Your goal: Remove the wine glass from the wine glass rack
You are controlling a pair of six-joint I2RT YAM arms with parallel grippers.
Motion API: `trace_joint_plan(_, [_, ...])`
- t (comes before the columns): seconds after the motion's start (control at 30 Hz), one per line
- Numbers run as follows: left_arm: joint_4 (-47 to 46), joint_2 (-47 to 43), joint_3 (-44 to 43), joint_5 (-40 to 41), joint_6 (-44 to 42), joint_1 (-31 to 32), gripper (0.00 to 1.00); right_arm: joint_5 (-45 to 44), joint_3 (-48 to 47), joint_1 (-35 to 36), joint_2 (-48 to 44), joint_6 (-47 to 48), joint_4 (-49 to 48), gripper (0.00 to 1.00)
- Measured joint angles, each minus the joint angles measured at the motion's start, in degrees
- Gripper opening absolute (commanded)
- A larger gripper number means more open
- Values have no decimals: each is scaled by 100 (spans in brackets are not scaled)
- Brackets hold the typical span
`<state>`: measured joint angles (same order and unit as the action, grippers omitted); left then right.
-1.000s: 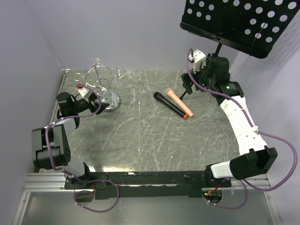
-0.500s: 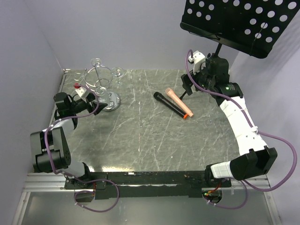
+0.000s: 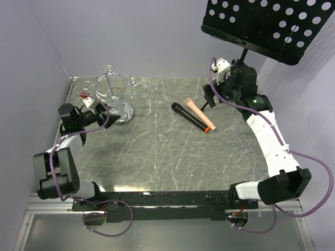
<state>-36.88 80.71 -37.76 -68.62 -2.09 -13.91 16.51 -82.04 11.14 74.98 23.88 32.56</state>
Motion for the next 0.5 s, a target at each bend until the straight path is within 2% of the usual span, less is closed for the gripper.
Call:
trace_joint_plan(0.17, [166, -195, 122, 50, 28, -26, 1, 0, 4, 0, -33, 0, -2, 100])
trace_joint_plan(0.5, [2299, -1215, 199, 170, -1200, -48, 1, 155, 214, 0, -50, -129, -282, 100])
